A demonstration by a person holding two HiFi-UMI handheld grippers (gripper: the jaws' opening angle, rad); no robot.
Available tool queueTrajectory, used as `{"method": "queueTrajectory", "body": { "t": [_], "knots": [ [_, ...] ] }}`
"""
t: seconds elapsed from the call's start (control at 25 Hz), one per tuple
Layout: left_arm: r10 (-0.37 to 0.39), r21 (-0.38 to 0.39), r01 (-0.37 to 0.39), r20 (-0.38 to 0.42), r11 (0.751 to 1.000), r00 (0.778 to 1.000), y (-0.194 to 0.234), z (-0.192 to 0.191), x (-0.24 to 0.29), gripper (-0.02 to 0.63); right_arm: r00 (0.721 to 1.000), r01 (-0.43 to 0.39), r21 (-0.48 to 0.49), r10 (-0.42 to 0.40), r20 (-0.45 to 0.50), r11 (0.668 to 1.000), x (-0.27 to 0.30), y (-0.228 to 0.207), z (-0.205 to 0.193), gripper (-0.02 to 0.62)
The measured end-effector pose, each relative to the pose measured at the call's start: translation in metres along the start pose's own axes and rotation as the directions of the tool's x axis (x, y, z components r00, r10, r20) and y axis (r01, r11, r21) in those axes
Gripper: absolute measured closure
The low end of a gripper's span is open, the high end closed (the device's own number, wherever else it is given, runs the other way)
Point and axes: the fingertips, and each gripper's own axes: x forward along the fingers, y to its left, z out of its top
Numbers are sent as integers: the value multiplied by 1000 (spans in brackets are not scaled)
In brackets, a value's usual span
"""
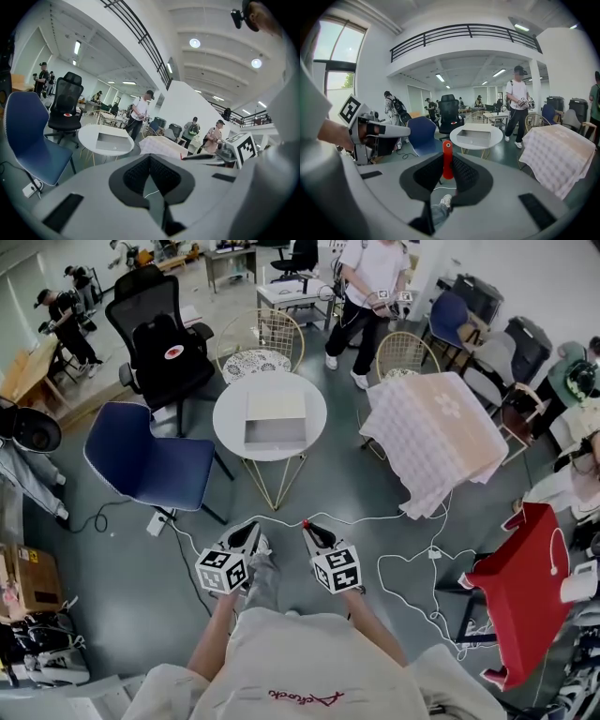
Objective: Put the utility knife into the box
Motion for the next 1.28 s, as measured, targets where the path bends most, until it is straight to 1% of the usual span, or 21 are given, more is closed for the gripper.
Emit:
{"method": "queueTrajectory", "body": {
  "t": [0.16, 0.52, 0.68, 0.8, 1.08, 1.28],
  "knots": [
    [-12, -5, 12, -3, 1000, 1000, 19, 12, 22, 594, 1000, 4, 0, -4, -7, 1000, 26, -12, 12, 531],
    [-3, -41, 3, -10, 999, 1000, 77, 36, 66, 595, 999, -8, -9, 7, -45, 1000, 93, -35, 38, 531],
    [-4, -41, 3, -21, 999, 1000, 101, 54, 83, 594, 999, -7, 1, 7, -54, 1000, 121, -44, 55, 531],
    [-8, -26, 7, -32, 1000, 999, 115, 70, 96, 595, 998, -5, 13, 6, -55, 1000, 139, -50, 69, 531],
    [-31, -21, 30, -71, 999, 997, 151, 99, 127, 595, 998, 8, 36, -5, -70, 999, 183, -62, 100, 531],
    [-55, -17, 54, -79, 998, 995, 170, 123, 151, 594, 997, 20, 44, -16, -73, 999, 210, -78, 124, 531]
  ]
}}
